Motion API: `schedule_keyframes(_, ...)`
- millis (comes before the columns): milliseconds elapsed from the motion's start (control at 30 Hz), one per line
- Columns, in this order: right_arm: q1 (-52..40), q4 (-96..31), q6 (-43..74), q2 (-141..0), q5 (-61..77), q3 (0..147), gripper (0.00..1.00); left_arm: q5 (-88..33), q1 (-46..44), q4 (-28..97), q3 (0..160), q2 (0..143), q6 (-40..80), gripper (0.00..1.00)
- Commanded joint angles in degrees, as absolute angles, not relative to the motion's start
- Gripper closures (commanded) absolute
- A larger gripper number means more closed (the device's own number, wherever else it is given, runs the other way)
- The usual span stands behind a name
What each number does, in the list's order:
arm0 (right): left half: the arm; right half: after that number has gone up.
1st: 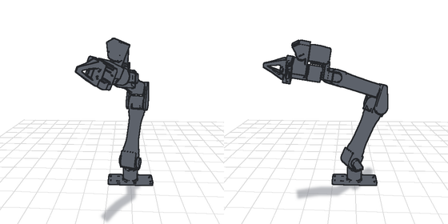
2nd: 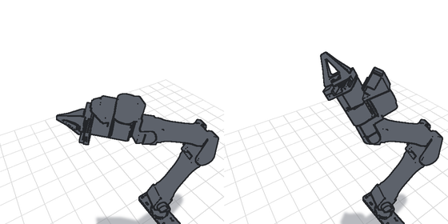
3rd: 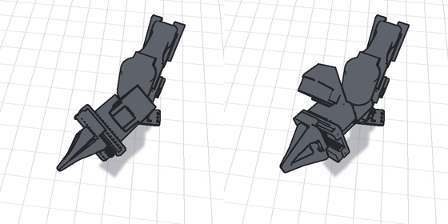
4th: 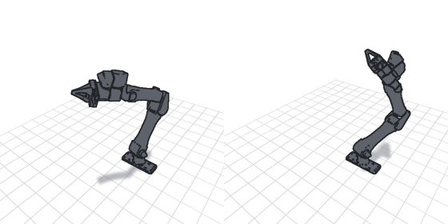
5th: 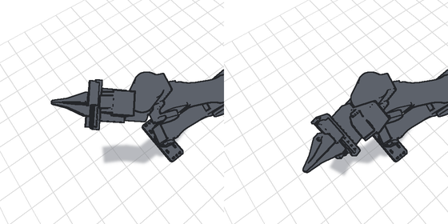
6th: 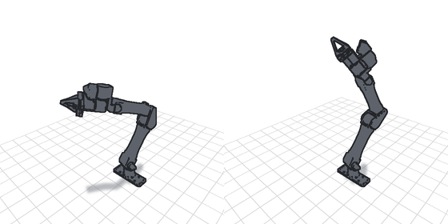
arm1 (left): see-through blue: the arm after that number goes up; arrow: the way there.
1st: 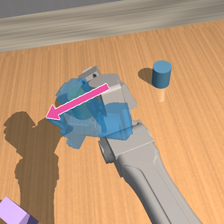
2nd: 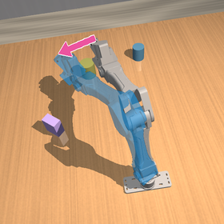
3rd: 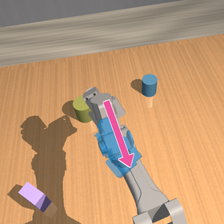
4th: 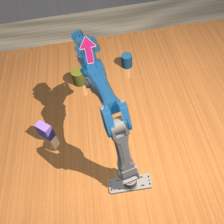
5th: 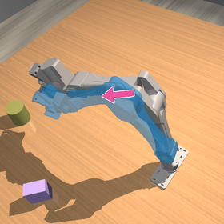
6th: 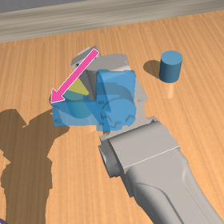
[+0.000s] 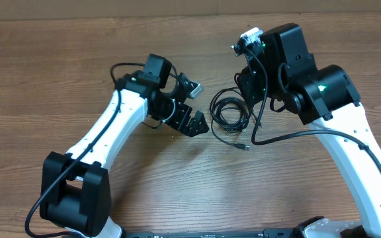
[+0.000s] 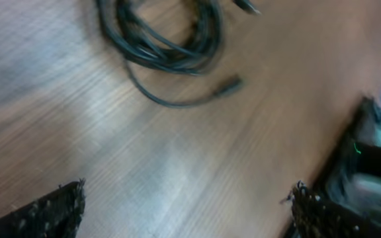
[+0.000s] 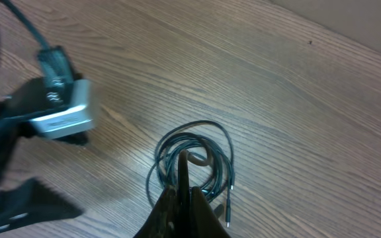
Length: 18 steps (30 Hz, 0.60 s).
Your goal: Untangle cables
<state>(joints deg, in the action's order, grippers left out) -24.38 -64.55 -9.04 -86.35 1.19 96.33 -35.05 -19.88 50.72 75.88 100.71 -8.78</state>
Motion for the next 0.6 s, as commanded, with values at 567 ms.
schedule_keyframes(567,-24.3,-69.6,-7.7,-76.1,7.7,98.0,0.96,-47.3,-18.5,22.1,72.6,115.8,15.7,0.0)
